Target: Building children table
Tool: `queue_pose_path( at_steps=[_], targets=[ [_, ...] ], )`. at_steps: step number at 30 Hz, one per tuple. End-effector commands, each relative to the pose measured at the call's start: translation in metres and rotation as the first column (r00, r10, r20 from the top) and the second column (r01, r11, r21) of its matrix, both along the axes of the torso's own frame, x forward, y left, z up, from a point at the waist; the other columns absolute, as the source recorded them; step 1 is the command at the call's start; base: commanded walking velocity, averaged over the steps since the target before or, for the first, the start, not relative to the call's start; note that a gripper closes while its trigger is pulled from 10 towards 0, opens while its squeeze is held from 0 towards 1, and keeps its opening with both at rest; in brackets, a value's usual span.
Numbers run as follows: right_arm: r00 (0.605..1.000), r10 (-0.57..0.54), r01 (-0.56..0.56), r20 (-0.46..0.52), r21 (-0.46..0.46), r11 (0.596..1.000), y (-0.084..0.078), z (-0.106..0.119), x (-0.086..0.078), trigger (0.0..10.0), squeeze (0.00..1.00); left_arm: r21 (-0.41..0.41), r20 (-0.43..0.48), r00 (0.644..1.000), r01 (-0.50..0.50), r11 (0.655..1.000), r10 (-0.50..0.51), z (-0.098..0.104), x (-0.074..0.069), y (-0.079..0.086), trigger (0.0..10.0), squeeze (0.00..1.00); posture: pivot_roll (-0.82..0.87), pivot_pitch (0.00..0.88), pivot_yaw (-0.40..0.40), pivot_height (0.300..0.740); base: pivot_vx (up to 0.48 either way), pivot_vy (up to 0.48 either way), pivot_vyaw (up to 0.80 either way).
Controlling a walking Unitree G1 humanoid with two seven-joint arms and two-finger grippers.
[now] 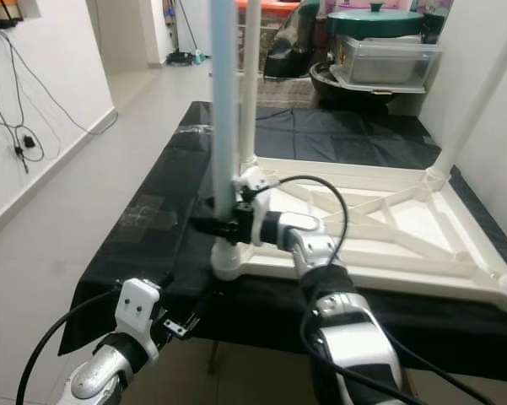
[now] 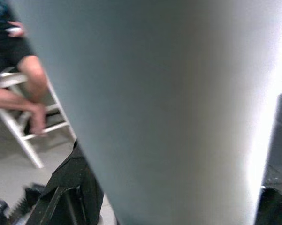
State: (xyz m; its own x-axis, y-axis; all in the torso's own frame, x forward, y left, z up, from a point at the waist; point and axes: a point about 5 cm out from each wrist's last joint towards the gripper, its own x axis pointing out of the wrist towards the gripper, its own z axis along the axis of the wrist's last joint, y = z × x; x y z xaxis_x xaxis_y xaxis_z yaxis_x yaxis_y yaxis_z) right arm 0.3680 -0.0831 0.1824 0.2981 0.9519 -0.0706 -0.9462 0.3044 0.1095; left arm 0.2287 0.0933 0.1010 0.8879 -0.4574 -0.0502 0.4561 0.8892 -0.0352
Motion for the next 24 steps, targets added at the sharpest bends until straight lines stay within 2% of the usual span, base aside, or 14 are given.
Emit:
queue_pose_path(
  at_steps=[1,9,10,11,12,13,14,16,17,19,20,22,23,24],
  targets=[
    [1.000,0.030,-0.030,-0.005,0.008,1.000,0.013,0.000,-0.001,0.0,0.00,0.018,-0.008,1.000,-0.007,1.000,0.007,-0.004,-0.001,0.002,10.0,0.00,0.15,0.000,-0.060,0.740,0.000,0.000,0.00],
    [1.000,-0.016,0.016,0.000,0.036,0.999,0.012,-0.003,0.002,0.0,0.00,0.017,-0.008,1.000,-0.005,1.000,0.005,-0.004,-0.002,0.002,10.0,0.00,0.15,0.000,-0.056,0.740,0.000,0.000,0.00],
    [0.869,-0.491,0.493,0.062,-0.019,0.870,-0.008,-0.010,0.021,0.0,0.00,0.014,-0.009,1.000,-0.006,1.000,0.006,-0.004,-0.001,0.002,10.0,0.00,0.14,0.000,-0.052,0.740,0.000,0.000,0.00],
    [0.688,-0.722,0.725,0.068,-0.032,0.688,-0.026,-0.014,0.028,0.0,0.00,0.013,-0.009,1.000,-0.006,1.000,0.006,-0.003,-0.001,0.002,10.0,0.00,0.12,0.000,-0.038,0.740,0.000,0.000,0.00],
    [0.688,-0.722,0.725,0.068,-0.032,0.688,-0.026,-0.014,0.028,0.0,0.00,0.013,-0.009,1.000,-0.006,1.000,0.006,-0.003,-0.001,0.002,10.0,0.00,0.12,0.000,-0.038,0.740,0.000,0.000,0.00],
    [0.543,-0.837,0.840,0.069,-0.042,0.541,-0.038,-0.016,0.030,0.0,0.00,0.013,-0.009,1.000,-0.005,1.000,0.005,-0.003,-0.001,0.002,10.0,0.00,0.12,0.000,-0.038,0.740,0.000,0.000,0.00],
    [0.543,-0.837,0.840,0.069,-0.042,0.541,-0.038,-0.016,0.030,0.0,0.00,0.013,-0.009,1.000,-0.005,1.000,0.005,-0.003,-0.001,0.002,10.0,0.00,0.12,0.000,-0.038,0.740,0.000,0.000,0.00],
    [0.187,-0.981,0.982,0.053,-0.040,0.185,-0.065,-0.022,0.021,0.0,0.00,0.013,-0.010,1.000,-0.003,1.000,0.003,-0.003,0.000,0.002,10.0,0.00,0.11,0.000,-0.028,0.740,0.000,0.000,0.00],
    [0.065,-0.998,0.997,0.017,-0.053,0.064,-0.069,-0.028,0.011,0.0,0.00,0.013,-0.011,1.000,0.000,1.000,0.001,-0.004,0.001,0.002,10.0,0.00,0.11,0.000,-0.027,0.740,0.000,0.000,0.00],
    [0.065,-0.998,0.997,0.017,-0.053,0.064,-0.069,-0.028,0.011,0.0,0.00,0.013,-0.011,1.000,0.000,1.000,0.001,-0.004,0.001,0.002,10.0,0.00,0.11,0.000,-0.027,0.740,0.000,0.000,0.00],
    [-0.029,-1.000,0.997,-0.002,-0.069,-0.029,-0.071,-0.032,0.002,0.0,0.00,0.015,-0.011,1.000,0.002,1.000,-0.001,-0.004,0.001,0.002,10.0,0.00,0.11,0.000,-0.026,0.740,0.000,0.000,0.00],
    [-0.051,-0.998,0.997,-0.027,-0.065,-0.050,-0.065,-0.033,-0.004,0.0,0.00,0.015,-0.010,1.000,0.001,1.000,-0.001,-0.004,0.002,0.001,10.0,0.00,0.11,0.000,-0.027,0.740,0.000,0.000,0.00],
    [-0.038,-0.998,0.998,-0.049,-0.057,-0.035,-0.054,-0.033,-0.008,0.0,0.00,0.015,-0.010,1.000,-0.001,1.000,0.001,-0.003,0.002,0.001,10.0,0.00,0.11,0.000,-0.031,0.740,0.000,0.000,0.00],
    [-0.038,-0.998,0.998,-0.049,-0.057,-0.035,-0.054,-0.033,-0.008,0.0,0.00,0.015,-0.010,1.000,-0.001,1.000,0.001,-0.003,0.002,0.001,10.0,0.00,0.11,0.000,-0.031,0.740,0.000,0.000,0.00]
  ],
)
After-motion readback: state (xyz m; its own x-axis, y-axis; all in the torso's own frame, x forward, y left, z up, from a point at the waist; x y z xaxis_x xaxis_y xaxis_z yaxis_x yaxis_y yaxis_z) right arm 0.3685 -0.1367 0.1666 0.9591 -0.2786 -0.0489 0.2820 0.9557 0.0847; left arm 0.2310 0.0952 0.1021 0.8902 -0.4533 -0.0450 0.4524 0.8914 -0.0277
